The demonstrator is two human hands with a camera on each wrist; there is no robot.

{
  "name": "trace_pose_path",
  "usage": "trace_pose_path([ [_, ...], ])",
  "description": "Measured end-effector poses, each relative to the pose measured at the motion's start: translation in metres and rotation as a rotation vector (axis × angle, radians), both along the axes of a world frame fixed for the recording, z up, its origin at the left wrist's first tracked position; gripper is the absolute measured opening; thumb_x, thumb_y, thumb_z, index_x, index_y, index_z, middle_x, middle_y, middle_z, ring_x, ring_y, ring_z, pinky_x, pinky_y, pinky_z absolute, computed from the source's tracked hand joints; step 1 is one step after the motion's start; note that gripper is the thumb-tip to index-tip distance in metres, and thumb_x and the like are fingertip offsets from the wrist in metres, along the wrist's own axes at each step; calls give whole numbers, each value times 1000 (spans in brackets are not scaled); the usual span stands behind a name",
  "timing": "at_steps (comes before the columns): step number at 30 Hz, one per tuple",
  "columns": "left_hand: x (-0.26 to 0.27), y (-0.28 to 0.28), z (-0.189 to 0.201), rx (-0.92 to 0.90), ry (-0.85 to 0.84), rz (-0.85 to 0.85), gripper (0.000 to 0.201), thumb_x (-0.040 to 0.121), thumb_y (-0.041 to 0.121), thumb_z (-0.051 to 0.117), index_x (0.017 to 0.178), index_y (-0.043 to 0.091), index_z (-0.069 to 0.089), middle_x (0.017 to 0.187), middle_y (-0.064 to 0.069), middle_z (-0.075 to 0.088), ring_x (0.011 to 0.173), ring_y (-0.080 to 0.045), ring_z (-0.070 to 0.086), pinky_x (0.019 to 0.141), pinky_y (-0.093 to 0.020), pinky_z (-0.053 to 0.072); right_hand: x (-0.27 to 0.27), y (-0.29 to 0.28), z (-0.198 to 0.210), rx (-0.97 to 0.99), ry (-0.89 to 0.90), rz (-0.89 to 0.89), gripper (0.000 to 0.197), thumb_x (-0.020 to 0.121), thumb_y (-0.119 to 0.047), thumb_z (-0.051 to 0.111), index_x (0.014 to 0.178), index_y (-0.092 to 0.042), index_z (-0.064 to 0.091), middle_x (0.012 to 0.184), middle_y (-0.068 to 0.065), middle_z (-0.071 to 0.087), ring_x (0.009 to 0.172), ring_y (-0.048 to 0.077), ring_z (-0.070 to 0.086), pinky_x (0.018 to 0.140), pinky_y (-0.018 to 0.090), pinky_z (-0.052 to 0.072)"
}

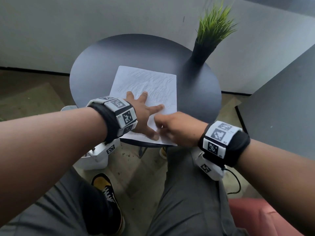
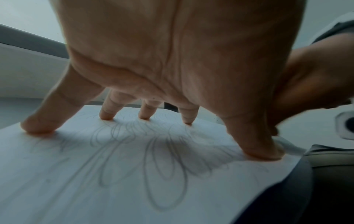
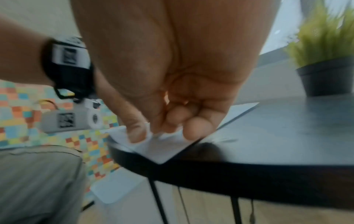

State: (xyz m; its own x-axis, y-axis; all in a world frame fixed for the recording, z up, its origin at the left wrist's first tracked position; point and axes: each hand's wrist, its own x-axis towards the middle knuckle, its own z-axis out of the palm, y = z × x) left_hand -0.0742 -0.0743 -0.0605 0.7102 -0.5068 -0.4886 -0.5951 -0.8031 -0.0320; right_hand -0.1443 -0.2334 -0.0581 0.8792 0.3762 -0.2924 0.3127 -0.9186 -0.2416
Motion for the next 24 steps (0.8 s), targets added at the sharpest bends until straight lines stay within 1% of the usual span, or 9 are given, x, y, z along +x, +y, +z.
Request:
trace_pose_path([
  [2,-1,-1,1,12,1,0,110,59,96,50,146,63,-8,165,-5,-7,139,-52,16,99,-59,40,0,-3,5,37,75,-9,7,93,-23,54,97,-21,49,82,-4,53,76,20,47,67,29,36],
  [4,-3,-3,5,43,-9,-7,110,60,96,50,147,62,-9,164,-5,-2,137,-49,22,96,-56,42,12,-16,10,65,105,-195,11,93,-32,57,98,-24,51,80,-9,54,81,19,53,70,29,39],
  [7,2,-1,13,93,-44,-41,108,60,96,51,147,62,-4,158,-3,17,132,-40,34,89,-49,43,23,-30,5,85,116,-324,15,91,-39,59,97,-29,51,86,-9,58,86,18,57,72,30,42],
  [10,11,4,18,105,-77,-104,108,59,95,54,147,63,0,156,-1,23,137,-34,31,98,-53,37,28,-32,4,86,159,-334,14,92,-38,60,98,-27,53,89,-7,58,78,14,57,65,28,41],
  [12,15,8,15,95,-67,-122,109,59,94,55,147,62,-1,162,-1,12,144,-34,18,106,-60,30,34,-29,8,83,152,-365,15,92,-35,60,99,-23,55,93,-4,59,71,11,55,62,27,42],
  [16,15,15,4,32,40,-58,115,59,89,62,146,64,-9,165,6,-19,151,-36,-8,109,-65,27,33,-5,6,10,-23,-412,15,94,-27,51,105,-18,51,107,8,62,92,29,57,77,35,47],
  [18,16,16,2,20,53,-56,117,58,88,65,145,64,-10,164,6,-22,151,-36,-11,109,-65,27,23,12,3,0,-48,-217,15,95,-25,47,107,-18,49,107,10,62,94,32,55,77,36,46],
  [21,17,15,1,30,47,-63,118,58,88,65,145,64,-12,164,5,-22,150,-38,-12,110,-65,26,18,17,11,19,119,41,15,92,-24,54,106,-18,57,95,-2,58,86,20,51,73,29,39],
  [24,17,14,1,38,34,-78,118,58,89,63,146,63,-11,164,3,-20,150,-39,-9,107,-65,29,45,-7,9,-2,35,-240,17,90,-27,55,106,-21,58,104,1,64,96,24,58,78,30,44],
])
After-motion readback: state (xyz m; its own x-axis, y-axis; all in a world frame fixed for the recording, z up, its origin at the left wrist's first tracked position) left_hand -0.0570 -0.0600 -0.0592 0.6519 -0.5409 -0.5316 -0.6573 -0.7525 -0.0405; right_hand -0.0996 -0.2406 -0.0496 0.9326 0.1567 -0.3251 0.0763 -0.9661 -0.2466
